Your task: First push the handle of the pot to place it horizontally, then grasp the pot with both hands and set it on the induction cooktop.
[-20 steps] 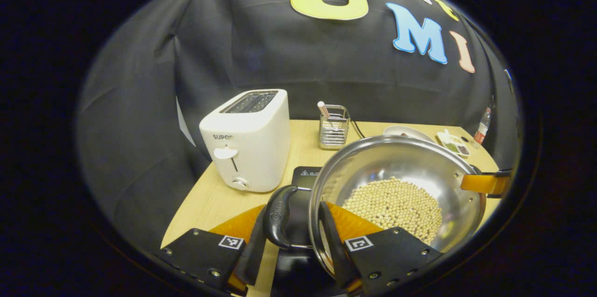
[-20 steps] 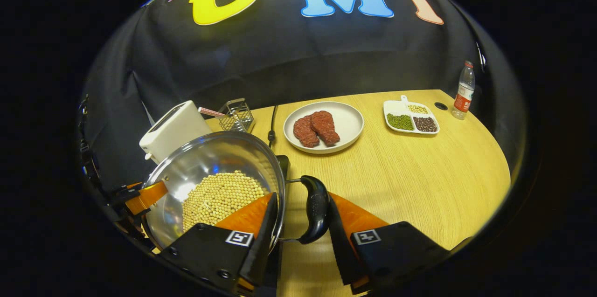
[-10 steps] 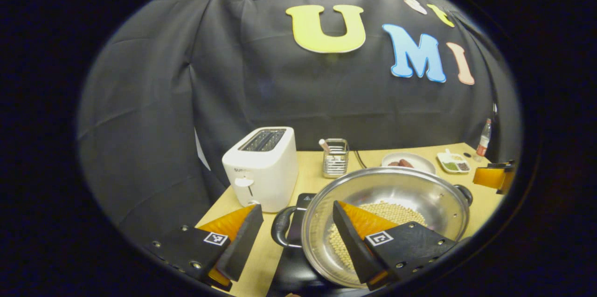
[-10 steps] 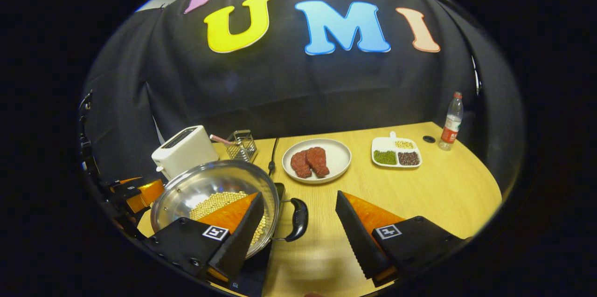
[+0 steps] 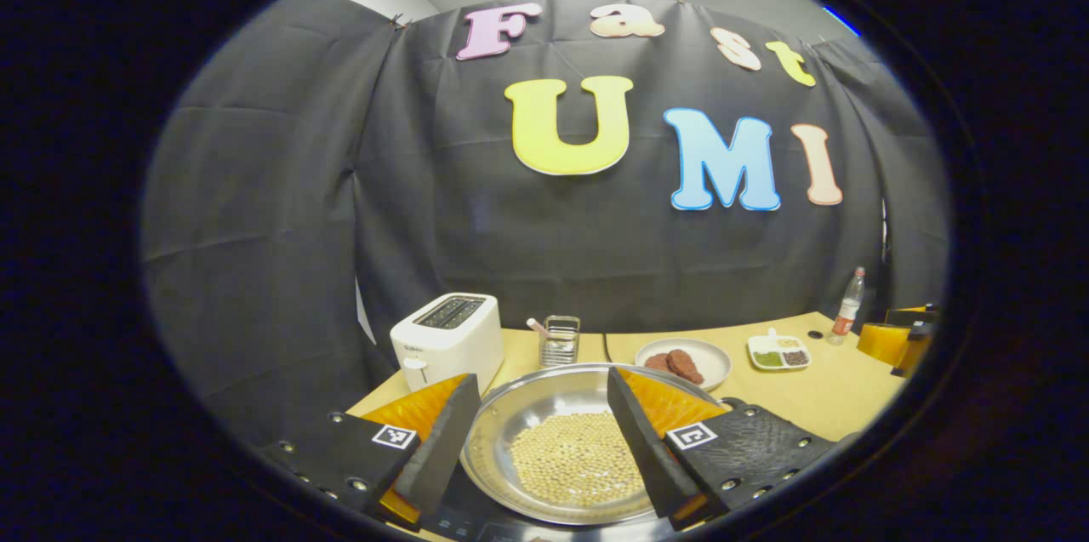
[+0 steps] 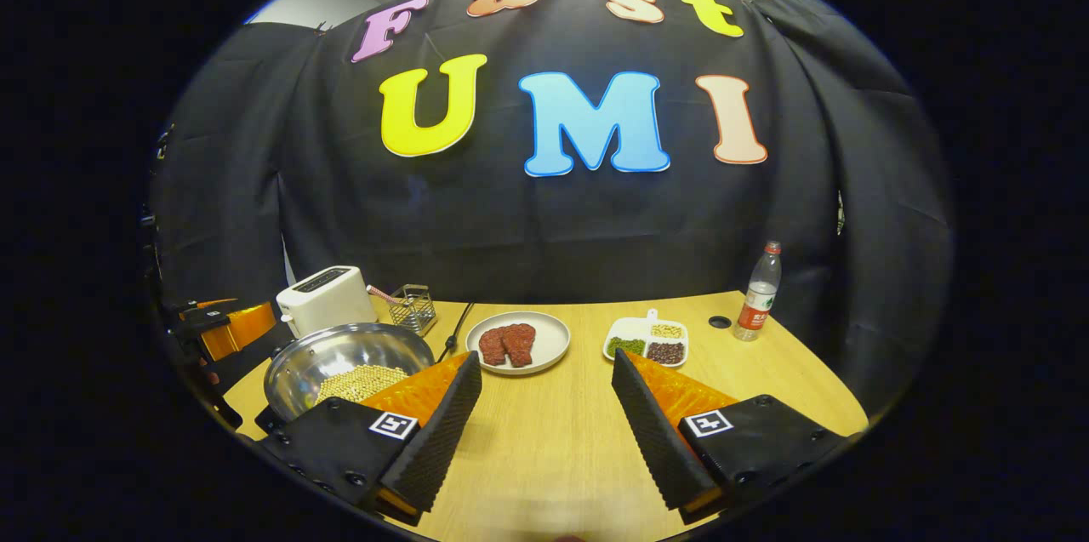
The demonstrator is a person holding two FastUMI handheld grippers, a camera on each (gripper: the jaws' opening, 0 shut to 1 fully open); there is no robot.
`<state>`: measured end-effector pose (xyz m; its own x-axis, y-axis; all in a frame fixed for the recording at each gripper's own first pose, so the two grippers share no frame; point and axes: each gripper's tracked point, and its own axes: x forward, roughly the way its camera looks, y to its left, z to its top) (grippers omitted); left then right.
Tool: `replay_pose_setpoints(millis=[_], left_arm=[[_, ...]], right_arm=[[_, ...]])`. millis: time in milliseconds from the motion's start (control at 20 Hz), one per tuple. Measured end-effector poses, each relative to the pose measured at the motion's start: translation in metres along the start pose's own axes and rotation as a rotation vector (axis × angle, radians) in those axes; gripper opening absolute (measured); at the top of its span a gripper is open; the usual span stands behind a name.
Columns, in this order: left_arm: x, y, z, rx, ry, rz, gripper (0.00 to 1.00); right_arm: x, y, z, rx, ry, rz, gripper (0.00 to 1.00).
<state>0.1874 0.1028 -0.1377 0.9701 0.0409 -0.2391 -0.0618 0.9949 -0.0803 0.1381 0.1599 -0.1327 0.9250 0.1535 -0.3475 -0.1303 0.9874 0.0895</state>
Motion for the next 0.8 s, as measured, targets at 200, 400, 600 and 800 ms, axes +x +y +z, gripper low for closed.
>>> replay_pose_setpoints(millis=[200,400,600,800], left_arm=[[-0.04,-0.046,0.026,0.006,-0.05,-0.02,0.89],[-0.08,-0.081,0.05,0.007,-0.108,-0.029,0.89],[-0.128,-0.105,0.072,0.031,-0.157,-0.031,0.89],[-0.166,-0.119,0.087,0.057,-0.195,-0.034,0.89]], right_arm=[[-0.042,-0.042,0.024,-0.026,-0.091,-0.017,0.98],[-0.081,-0.074,0.041,-0.036,-0.167,-0.024,0.98],[-0.115,-0.096,0.048,-0.043,-0.213,-0.019,0.98],[-0.144,-0.107,0.052,-0.038,-0.234,-0.004,0.98]])
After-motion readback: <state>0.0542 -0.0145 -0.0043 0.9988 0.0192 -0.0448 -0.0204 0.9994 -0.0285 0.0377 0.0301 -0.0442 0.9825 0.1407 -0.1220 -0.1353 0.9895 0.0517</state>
